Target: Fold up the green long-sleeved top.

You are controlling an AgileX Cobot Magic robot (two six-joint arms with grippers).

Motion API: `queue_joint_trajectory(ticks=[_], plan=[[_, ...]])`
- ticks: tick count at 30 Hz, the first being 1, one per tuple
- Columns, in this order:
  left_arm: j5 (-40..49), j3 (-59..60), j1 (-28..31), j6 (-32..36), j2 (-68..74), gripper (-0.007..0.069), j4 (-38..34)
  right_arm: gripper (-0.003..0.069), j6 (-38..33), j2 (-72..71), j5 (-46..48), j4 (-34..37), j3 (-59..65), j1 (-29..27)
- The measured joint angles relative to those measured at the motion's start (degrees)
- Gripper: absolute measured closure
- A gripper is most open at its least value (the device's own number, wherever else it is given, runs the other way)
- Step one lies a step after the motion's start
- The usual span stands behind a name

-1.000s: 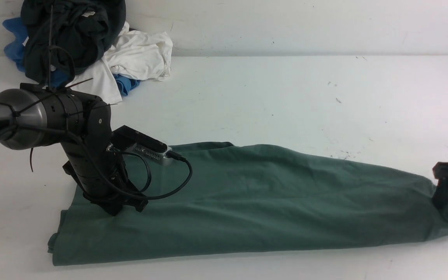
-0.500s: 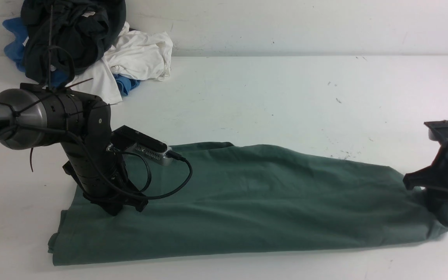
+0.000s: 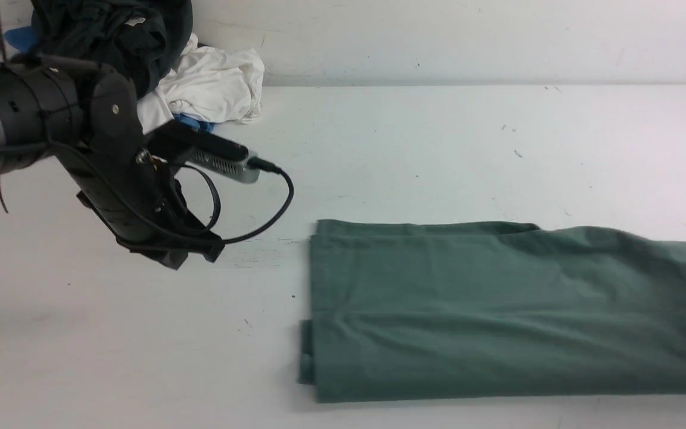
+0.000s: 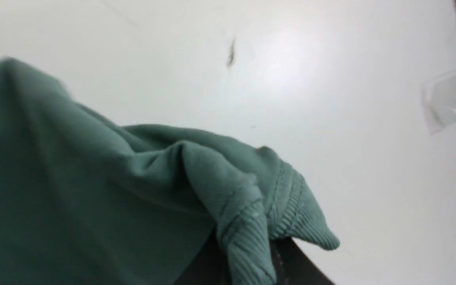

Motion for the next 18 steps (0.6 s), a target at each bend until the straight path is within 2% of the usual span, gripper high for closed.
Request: queue_joint_trajectory(ticks=[3,7,13,15,17,18], plan=[[0.0,0.0,0.0,0.0,-1.4,0.0631,0.0,0.0617,-3.9,-3.2,2.2,5.1,-4.1,4.6],[0.0,0.0,0.0,0.0,-1.3,0.0631,-0.2,0.0618,-7.9,-3.1,4.7,12.2,-9.2,15.6],[1.1,0.0,0.0,0.2,-1.1,0.0631,-1.1,0.0618,-7.9,5.4,4.6,18.2,-10.8,32.8],[1.5,0.0,0.0,0.2,-1.1,0.0631,-1.2,0.0618,-7.9,7.6,4.1,18.7,-10.8,35.0],[1.9,0.0,0.0,0.2,-1.1,0.0631,-1.2,0.0618,-6.7,13.4,2.0,19.8,-10.8,39.8],[2.0,0.0,0.0,0.2,-1.1,0.0631,-1.2,0.0618,-6.6,13.4,1.7,19.9,-10.8,39.8]])
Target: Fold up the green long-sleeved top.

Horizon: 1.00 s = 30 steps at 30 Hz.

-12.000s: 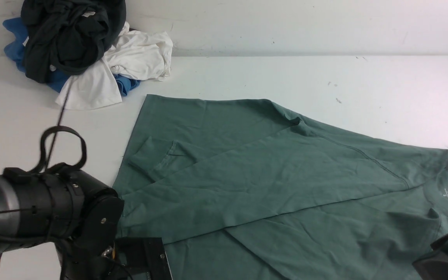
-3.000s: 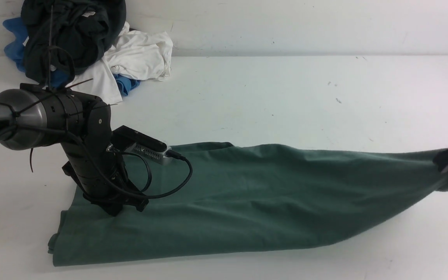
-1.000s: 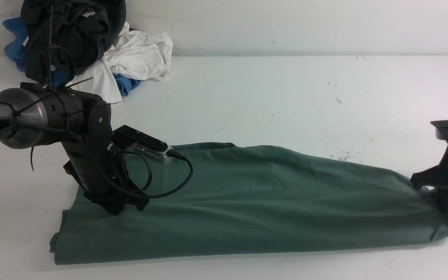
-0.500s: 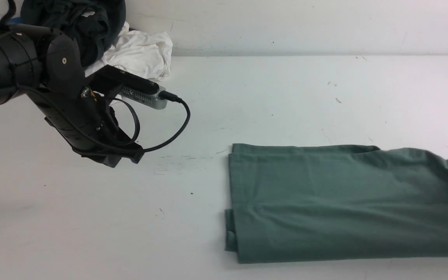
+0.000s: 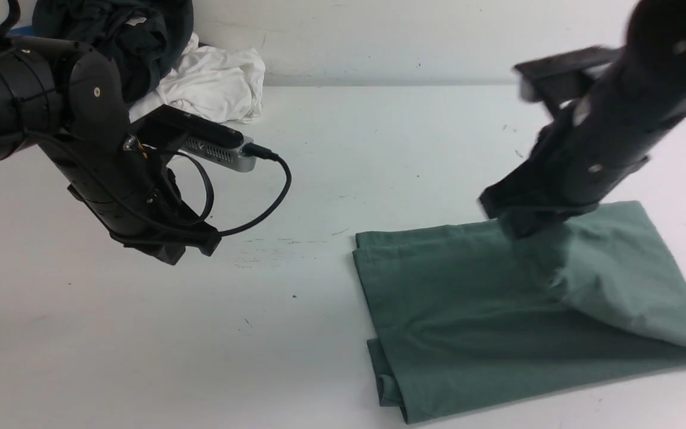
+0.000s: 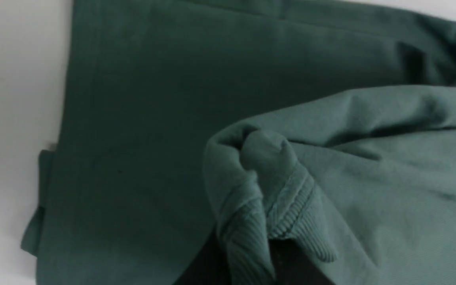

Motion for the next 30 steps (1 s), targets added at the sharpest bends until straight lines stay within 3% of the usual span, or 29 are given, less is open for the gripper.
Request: queue_joint_trajectory(ticks=[4,6,12,16,17,19,24,27,30], plan=[[1.1,0.0,0.0,0.8,0.0,0.0631,-0.8,0.0614,0.9,6.1,-4.4,2.6,0.0,3.7],[1.2,0.0,0.0,1.1,0.0,0.0631,-1.2,0.0572,0.9,8.3,-7.0,5.6,0.0,4.5],[1.3,0.0,-0.1,1.5,0.0,0.0631,-1.6,0.035,-2.5,8.5,-5.0,10.0,-3.0,4.5],[1.3,0.0,-2.2,2.9,0.0,0.0631,-2.8,0.0204,-2.9,5.3,2.2,2.4,-8.0,4.6],[1.3,0.0,-2.5,2.9,0.0,0.0631,-2.8,0.0195,-2.8,4.7,2.4,1.7,-8.1,4.6],[-0.2,0.0,-7.3,3.4,0.0,0.0631,-3.5,0.0172,-0.6,1.0,4.2,-6.4,-8.2,3.4],[-7.8,-0.1,-17.0,4.4,0.3,0.0631,-4.3,0.0232,3.2,-3.8,3.5,-12.6,-1.9,-3.6],[-14.8,-1.3,-23.8,4.6,3.0,0.0631,-5.3,0.0388,4.1,-4.9,-2.7,-11.3,7.8,-11.1],[-18.6,-2.9,-25.9,4.6,5.8,0.0631,-6.7,0.0508,4.2,-4.5,-9.7,-9.1,15.5,-14.9]])
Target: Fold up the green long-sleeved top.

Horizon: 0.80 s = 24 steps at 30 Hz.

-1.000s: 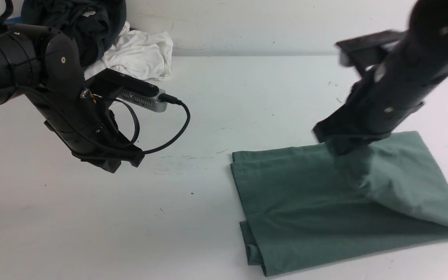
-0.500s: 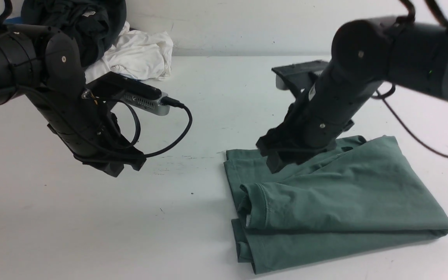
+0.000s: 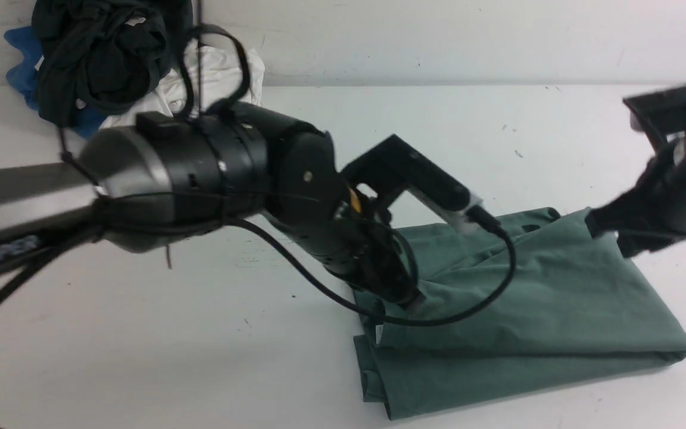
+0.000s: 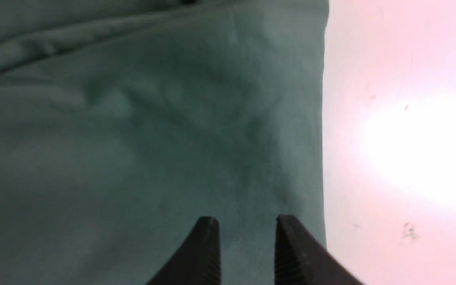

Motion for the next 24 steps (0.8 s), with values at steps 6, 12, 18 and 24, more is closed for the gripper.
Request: queue_joint_trajectory(ticks=[6,12,18,24], plan=[[-3.1,-4.4,-1.2,0.0,11.8,0.0631,-2.0,0.0669,0.2,5.9,-15.1,3.8,12.3,-3.5],[-0.5,-6.4,1.1,-1.2,17.0,0.0631,2.6,0.0671,-1.3,9.2,-19.1,6.6,12.5,-0.1],[0.2,-6.9,7.6,-2.3,17.1,0.0631,5.4,0.0671,-2.2,10.3,-25.6,11.9,11.4,6.7],[-0.7,-7.4,13.1,-0.2,17.6,0.0631,5.4,0.0673,-2.5,14.0,-25.9,17.6,5.7,8.0]])
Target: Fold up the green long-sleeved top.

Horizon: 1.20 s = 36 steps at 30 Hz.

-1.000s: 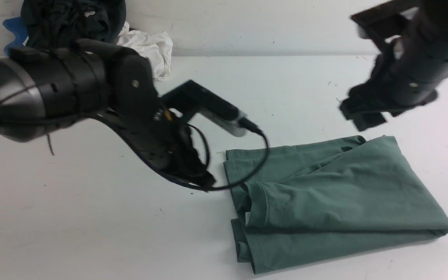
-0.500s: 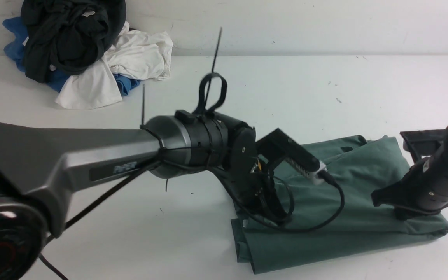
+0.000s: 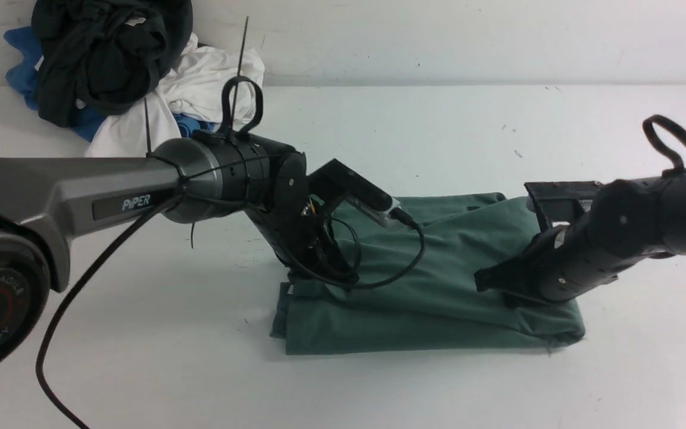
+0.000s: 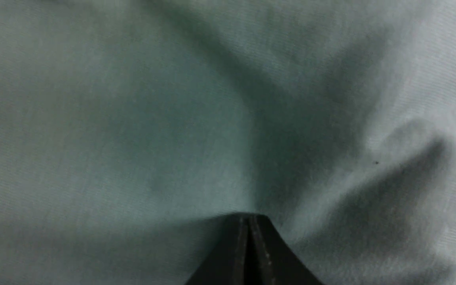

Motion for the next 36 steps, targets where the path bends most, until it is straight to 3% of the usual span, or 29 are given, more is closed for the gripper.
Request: queue_joint_trajectory(ticks=[7,12,18,29,36], plan=[[8.9,-1.9,2.0,0.2,-3.4,0.0631,0.9,0.0673,-3.6,-0.9,5.6,0.7,-8.3,0.1],[14.0,-2.0,2.2,0.2,-20.2,0.0631,0.9,0.0673,-8.3,-11.8,6.7,0.6,-11.6,0.1],[18.6,3.2,4.8,-1.7,-40.9,0.0631,1.6,0.0673,-9.2,-27.7,6.6,-1.7,-11.2,0.1],[13.6,41.5,13.6,-3.7,-86.9,0.0631,2.9,0.0673,-9.3,-59.0,-6.2,-2.3,12.8,0.1],[11.8,53.0,14.0,-5.7,-104.1,0.0631,2.9,0.0673,-9.5,-74.3,-12.9,-2.4,22.8,0.1]])
